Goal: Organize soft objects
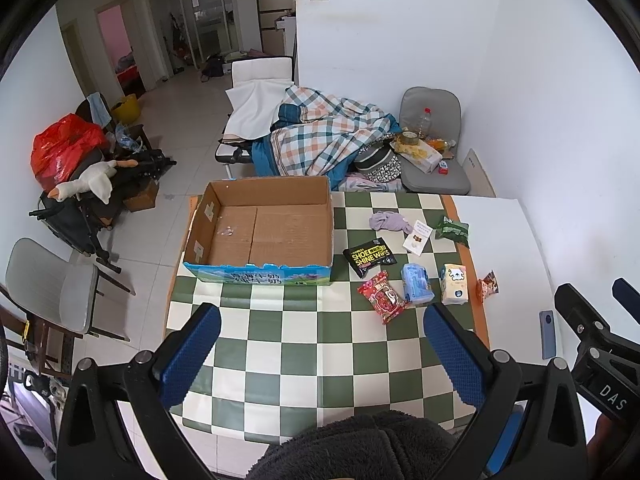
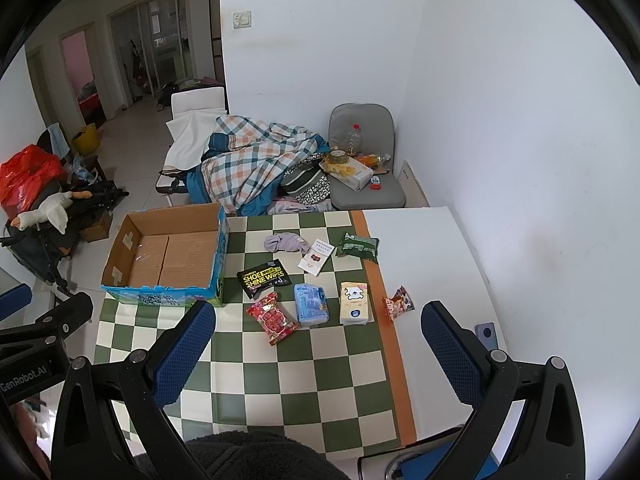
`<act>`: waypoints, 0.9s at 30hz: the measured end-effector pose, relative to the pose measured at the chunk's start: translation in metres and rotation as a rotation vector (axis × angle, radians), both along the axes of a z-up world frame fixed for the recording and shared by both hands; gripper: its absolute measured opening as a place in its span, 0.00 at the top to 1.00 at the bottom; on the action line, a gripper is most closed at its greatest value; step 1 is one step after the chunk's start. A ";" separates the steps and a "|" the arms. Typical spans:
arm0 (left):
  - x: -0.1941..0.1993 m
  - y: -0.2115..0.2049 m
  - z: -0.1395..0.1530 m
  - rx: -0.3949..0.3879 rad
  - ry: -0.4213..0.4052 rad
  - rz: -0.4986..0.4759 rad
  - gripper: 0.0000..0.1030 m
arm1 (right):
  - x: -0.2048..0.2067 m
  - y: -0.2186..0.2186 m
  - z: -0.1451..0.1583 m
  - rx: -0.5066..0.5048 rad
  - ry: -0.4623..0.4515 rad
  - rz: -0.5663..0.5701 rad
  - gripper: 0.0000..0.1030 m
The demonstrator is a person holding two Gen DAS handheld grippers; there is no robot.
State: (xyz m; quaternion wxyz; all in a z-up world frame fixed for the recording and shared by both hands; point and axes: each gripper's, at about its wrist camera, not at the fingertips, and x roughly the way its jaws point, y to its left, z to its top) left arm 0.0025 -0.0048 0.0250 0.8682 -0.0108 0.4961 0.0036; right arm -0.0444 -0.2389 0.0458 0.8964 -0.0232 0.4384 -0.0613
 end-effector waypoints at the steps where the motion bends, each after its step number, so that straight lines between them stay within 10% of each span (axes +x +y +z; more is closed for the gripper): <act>1: 0.002 -0.002 0.001 0.000 0.002 -0.003 0.00 | 0.000 -0.001 0.001 0.002 0.000 0.000 0.00; 15: 0.031 -0.020 -0.023 -0.036 0.056 -0.015 0.00 | 0.007 -0.013 -0.021 0.026 0.048 -0.030 0.00; 27: 0.138 -0.086 -0.238 -0.157 0.515 -0.044 0.00 | 0.117 -0.116 -0.194 0.099 0.372 -0.126 0.00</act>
